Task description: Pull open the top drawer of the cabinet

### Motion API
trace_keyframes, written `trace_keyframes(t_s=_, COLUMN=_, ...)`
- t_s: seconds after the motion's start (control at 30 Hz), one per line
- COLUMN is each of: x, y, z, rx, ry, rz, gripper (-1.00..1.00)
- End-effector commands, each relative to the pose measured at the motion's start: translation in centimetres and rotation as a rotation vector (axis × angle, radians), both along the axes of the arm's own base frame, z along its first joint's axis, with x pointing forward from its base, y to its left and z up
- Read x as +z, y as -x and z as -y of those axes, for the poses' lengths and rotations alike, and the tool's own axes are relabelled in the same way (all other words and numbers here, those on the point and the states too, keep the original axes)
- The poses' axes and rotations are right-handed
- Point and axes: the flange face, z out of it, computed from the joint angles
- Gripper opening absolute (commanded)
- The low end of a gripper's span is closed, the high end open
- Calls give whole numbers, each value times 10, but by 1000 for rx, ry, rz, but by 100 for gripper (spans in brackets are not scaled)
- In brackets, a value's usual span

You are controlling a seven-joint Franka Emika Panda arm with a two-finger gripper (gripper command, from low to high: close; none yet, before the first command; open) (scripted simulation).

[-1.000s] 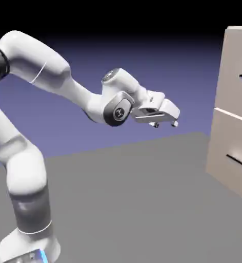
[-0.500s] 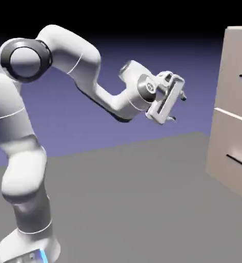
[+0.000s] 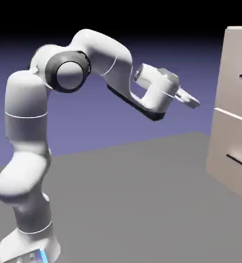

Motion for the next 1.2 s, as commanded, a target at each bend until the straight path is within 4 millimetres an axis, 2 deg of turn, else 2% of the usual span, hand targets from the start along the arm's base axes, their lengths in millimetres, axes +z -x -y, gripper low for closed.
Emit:
trace_keyframes(t_s=0.0, x=1, y=-5, z=2, rx=35, ry=63, rz=17, gripper=0)
trace_keyframes(t_s=0.2, x=10, y=-34, z=19, rx=209, ry=437, rz=132, gripper=0)
trace_keyframes(t_s=0.37, x=21, y=-58, z=47, rx=301, ry=752, rz=232, gripper=0)
trace_keyframes(t_s=0.57, x=36, y=-84, z=98, rx=340, ry=1140, rz=331, gripper=0)
trace_keyframes(t_s=0.73, x=49, y=-102, z=156, rx=315, ry=1471, rz=370, gripper=0)
trace_keyframes(t_s=0.8, x=50, y=-103, z=159, rx=312, ry=1490, rz=370, gripper=0)
trace_keyframes(t_s=0.97, x=54, y=-127, z=159, rx=309, ry=1486, rz=372, gripper=0)
trace_keyframes(t_s=1.17, x=50, y=-153, z=159, rx=312, ry=1490, rz=370, gripper=0)
